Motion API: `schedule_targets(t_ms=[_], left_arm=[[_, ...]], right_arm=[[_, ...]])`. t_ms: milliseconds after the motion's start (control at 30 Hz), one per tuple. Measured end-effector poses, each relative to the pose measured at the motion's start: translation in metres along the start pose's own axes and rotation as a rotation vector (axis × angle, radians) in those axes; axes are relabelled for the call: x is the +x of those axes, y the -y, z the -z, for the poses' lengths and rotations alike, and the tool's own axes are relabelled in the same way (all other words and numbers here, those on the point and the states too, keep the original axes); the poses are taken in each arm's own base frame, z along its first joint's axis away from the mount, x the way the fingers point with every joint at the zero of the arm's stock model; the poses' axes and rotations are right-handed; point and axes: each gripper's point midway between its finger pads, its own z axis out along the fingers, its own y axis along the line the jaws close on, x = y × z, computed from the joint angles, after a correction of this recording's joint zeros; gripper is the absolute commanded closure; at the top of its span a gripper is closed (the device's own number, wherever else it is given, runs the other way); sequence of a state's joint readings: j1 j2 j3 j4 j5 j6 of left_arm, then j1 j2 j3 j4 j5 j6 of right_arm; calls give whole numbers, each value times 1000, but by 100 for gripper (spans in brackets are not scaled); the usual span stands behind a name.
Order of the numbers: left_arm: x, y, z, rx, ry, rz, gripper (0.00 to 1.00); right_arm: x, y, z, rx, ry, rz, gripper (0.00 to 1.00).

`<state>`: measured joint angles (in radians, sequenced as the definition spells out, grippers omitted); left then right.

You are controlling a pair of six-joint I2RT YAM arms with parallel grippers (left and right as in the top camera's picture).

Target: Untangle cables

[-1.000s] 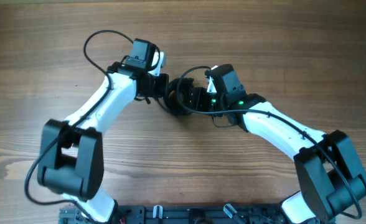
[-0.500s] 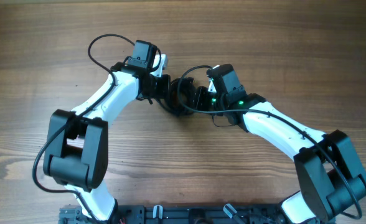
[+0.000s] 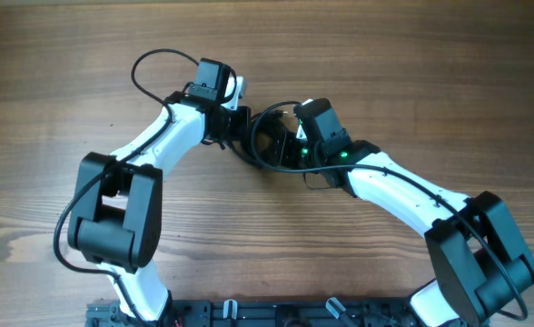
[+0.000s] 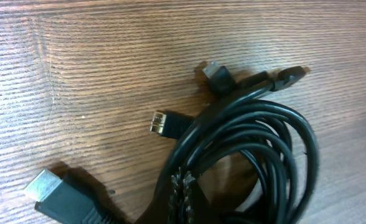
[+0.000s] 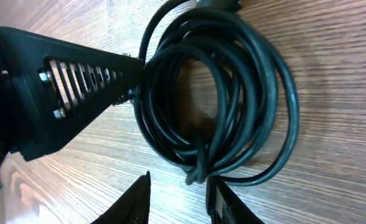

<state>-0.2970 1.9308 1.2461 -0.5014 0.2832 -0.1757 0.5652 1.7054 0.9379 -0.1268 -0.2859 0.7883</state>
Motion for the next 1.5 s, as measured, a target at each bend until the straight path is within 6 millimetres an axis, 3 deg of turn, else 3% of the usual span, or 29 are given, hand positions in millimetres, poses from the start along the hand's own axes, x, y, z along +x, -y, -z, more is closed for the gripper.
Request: schedule_targets(t_ms=[333, 600, 900, 967, 1033, 1267, 1500], left_arm=[[-2, -1, -1, 3, 5, 7, 94], [-3, -1, -1, 1, 10, 6, 93], [-3, -1, -1, 1, 11, 6, 94], [-3, -1, -1, 1, 11, 6, 94], [-3, -1, -1, 1, 11, 6, 94], [-3, -1, -1, -2, 12, 6, 94], [-3, -1, -1, -3, 12, 6, 94]], right_arm=[[4, 19, -31, 28, -19, -37, 72], [5, 16, -33, 8, -26, -51, 80], [6, 12, -34, -8, -33, -48, 80], [7, 11, -34, -9, -34, -46, 84], [9, 10, -34, -10, -37, -44, 96], [11, 9, -35, -10, -43, -46, 94], [13, 6, -35, -24, -54, -64, 85]])
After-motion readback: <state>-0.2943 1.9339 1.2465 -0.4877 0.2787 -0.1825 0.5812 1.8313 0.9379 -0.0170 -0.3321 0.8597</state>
